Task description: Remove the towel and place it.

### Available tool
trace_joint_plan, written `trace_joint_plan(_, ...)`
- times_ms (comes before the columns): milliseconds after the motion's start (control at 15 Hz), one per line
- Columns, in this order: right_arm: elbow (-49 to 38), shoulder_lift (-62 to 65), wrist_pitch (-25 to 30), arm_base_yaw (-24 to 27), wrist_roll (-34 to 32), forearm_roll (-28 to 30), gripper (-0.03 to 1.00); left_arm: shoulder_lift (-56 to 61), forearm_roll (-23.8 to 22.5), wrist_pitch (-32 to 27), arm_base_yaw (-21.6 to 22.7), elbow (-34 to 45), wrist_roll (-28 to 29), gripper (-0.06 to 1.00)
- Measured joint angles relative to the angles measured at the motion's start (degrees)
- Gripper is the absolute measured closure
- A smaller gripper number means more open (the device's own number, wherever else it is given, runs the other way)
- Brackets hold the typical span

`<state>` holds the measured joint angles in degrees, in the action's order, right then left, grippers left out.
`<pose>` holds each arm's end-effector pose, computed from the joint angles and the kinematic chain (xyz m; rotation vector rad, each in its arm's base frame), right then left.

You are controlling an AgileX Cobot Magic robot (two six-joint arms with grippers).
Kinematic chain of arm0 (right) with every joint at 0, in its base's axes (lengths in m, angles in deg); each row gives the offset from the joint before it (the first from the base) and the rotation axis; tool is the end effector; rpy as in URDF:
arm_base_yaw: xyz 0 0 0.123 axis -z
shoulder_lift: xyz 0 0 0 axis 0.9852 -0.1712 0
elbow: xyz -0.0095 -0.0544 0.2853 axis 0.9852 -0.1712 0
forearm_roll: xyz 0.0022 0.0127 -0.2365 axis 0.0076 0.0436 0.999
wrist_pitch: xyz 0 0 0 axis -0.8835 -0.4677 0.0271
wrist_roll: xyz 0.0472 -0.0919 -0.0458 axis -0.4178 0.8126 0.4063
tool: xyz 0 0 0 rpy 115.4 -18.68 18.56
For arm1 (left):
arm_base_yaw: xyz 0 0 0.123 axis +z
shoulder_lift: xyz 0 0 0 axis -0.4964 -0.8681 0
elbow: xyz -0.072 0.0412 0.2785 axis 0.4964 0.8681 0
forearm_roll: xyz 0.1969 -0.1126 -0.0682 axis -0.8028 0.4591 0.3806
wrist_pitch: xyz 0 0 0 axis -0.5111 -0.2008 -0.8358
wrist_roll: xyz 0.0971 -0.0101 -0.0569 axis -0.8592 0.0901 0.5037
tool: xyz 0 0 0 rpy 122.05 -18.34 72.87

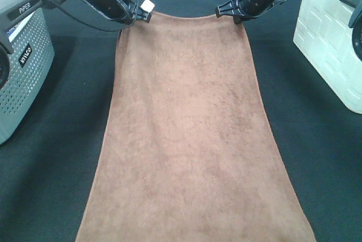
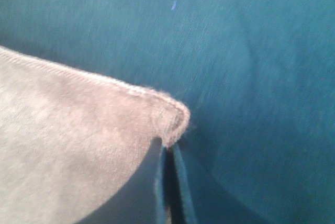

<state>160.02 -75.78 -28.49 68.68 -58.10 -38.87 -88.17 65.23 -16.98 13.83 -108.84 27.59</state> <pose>0.5692 0.1168 0.1574 -0.4161 2.2983 0.0360 0.5737 -0.1645 0.1564 0.4785 2.2432 -0.0791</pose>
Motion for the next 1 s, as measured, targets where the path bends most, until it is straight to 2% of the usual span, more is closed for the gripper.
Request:
trace_joint_plan(533, 0.0, -3.0, -3.9, 0.0, -1.2, -0.3, 0.97, -1.2, -0.2, 3.8, 0.0, 0.0, -1.3, 0.94)
trace_joint_plan(1000, 0.0, -6.2, -6.8, 1.4, -1.2, -1.5, 0.97, -7.3, 0.4, 10.5, 0.0, 0.0, -1.5, 0.94)
